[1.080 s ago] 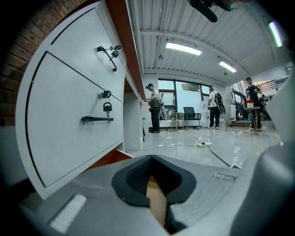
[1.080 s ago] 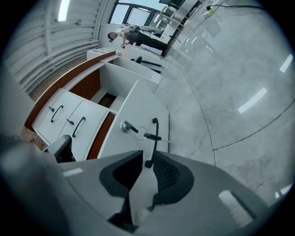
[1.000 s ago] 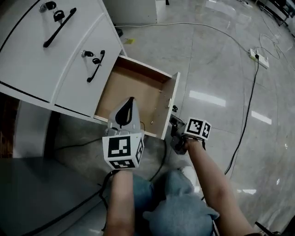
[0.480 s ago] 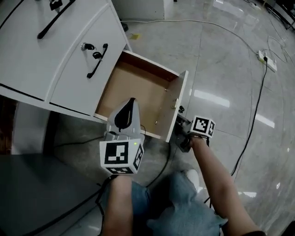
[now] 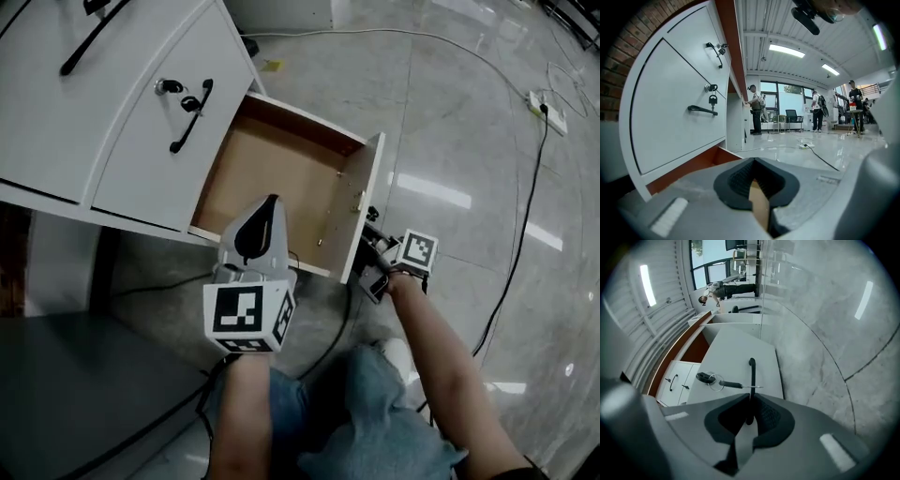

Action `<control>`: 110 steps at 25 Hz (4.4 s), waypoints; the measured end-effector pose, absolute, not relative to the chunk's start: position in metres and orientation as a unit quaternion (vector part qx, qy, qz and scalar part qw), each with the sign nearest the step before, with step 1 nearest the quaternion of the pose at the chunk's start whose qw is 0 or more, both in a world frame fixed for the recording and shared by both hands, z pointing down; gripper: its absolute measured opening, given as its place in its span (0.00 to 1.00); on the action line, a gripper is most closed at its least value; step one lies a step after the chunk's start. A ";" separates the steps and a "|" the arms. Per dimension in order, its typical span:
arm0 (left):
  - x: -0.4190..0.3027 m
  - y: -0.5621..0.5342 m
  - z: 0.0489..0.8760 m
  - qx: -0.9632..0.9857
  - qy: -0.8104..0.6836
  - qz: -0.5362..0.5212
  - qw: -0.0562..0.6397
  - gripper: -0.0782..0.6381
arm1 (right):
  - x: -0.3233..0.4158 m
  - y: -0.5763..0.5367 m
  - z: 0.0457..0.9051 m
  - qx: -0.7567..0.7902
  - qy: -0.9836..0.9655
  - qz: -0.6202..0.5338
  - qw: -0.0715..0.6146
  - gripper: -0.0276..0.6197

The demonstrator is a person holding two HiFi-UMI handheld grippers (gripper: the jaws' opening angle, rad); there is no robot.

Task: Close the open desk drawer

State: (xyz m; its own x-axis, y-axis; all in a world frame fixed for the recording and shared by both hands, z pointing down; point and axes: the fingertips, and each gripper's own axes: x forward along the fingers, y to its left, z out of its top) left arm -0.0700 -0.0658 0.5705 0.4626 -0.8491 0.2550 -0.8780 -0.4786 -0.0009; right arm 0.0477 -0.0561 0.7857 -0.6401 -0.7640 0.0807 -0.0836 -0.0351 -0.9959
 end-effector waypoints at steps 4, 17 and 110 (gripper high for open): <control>-0.067 -0.064 0.571 0.851 -0.508 0.117 0.061 0.11 | 0.048 -0.055 0.783 -0.349 0.644 -0.636 0.242 0.06; -0.065 -0.065 0.537 0.853 -0.508 0.113 0.036 0.11 | 0.045 -0.052 0.753 -0.368 0.672 -0.614 0.188 0.08; -0.176 -0.040 0.513 0.798 -0.595 0.090 0.029 0.11 | -0.093 -0.131 0.680 -0.349 0.720 -0.591 0.104 0.12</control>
State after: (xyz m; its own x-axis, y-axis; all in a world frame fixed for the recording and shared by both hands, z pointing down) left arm -0.1755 -0.0399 0.5128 0.2762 -0.9443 0.1788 -0.9548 -0.2909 -0.0612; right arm -0.0928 -0.1315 0.6800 -0.7353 -0.6249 0.2623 -0.3792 0.0586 -0.9235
